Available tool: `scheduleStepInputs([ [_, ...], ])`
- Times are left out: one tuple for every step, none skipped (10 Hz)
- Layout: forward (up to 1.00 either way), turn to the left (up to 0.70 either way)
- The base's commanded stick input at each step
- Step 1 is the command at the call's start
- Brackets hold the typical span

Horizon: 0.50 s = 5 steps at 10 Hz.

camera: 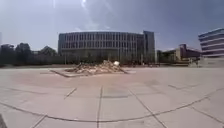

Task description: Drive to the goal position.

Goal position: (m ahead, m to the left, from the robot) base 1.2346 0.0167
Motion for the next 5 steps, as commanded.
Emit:
scheduleStepInputs([
  [0.7,-0.09],
  [0.7,-0.13],
  [0.7,-0.16],
  [0.7,-0.19],
  [0.7,-0.22],
])
